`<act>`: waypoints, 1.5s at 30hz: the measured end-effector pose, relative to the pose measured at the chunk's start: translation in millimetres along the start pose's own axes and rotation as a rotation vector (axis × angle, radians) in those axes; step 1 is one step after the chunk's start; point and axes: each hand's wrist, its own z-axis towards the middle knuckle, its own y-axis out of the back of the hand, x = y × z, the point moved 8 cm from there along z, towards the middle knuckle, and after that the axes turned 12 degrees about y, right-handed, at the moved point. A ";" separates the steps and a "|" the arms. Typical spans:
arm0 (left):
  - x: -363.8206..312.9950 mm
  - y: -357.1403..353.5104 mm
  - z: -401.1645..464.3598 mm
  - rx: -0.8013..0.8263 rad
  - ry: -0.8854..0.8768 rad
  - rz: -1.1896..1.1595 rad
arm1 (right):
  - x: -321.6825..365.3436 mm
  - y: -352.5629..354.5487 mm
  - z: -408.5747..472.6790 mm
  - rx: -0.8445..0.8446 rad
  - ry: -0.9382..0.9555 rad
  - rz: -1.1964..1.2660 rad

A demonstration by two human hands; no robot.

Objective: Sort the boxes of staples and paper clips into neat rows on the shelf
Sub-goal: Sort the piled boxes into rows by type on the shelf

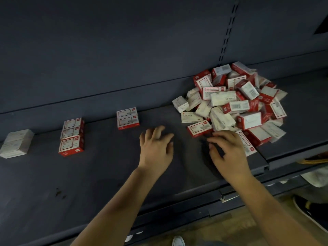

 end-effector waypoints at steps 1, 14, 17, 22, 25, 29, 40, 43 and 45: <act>-9.4 -2.6 -1.6 0.004 -0.022 -0.008 | -5.9 9.7 -3.2 -0.014 -0.026 -0.020; -52.1 -24.3 -15.8 0.062 -0.092 -0.036 | -63.2 38.6 -51.1 0.238 -0.496 -0.192; -51.8 -24.1 -16.2 0.070 -0.101 -0.054 | -59.5 39.1 -53.1 0.155 -0.476 -0.158; -42.9 -24.4 -26.6 0.077 -0.137 -0.133 | -43.6 41.3 -50.7 0.021 -0.388 -0.052; -32.6 -16.8 -33.0 0.030 -0.151 -0.201 | -27.8 27.6 -46.2 0.044 -0.288 0.052; -13.8 -1.3 -38.0 -0.039 -0.044 -0.320 | 1.6 4.5 -39.5 0.109 -0.150 0.170; 30.4 23.2 -50.8 0.125 0.271 -0.724 | 64.9 -21.2 4.1 0.140 0.093 0.393; 36.2 28.2 -54.0 0.153 0.347 -0.862 | 71.9 -24.1 10.5 0.134 0.111 0.414; 39.5 30.6 -55.7 0.172 0.406 -0.963 | 75.2 -24.4 12.3 0.135 0.116 0.427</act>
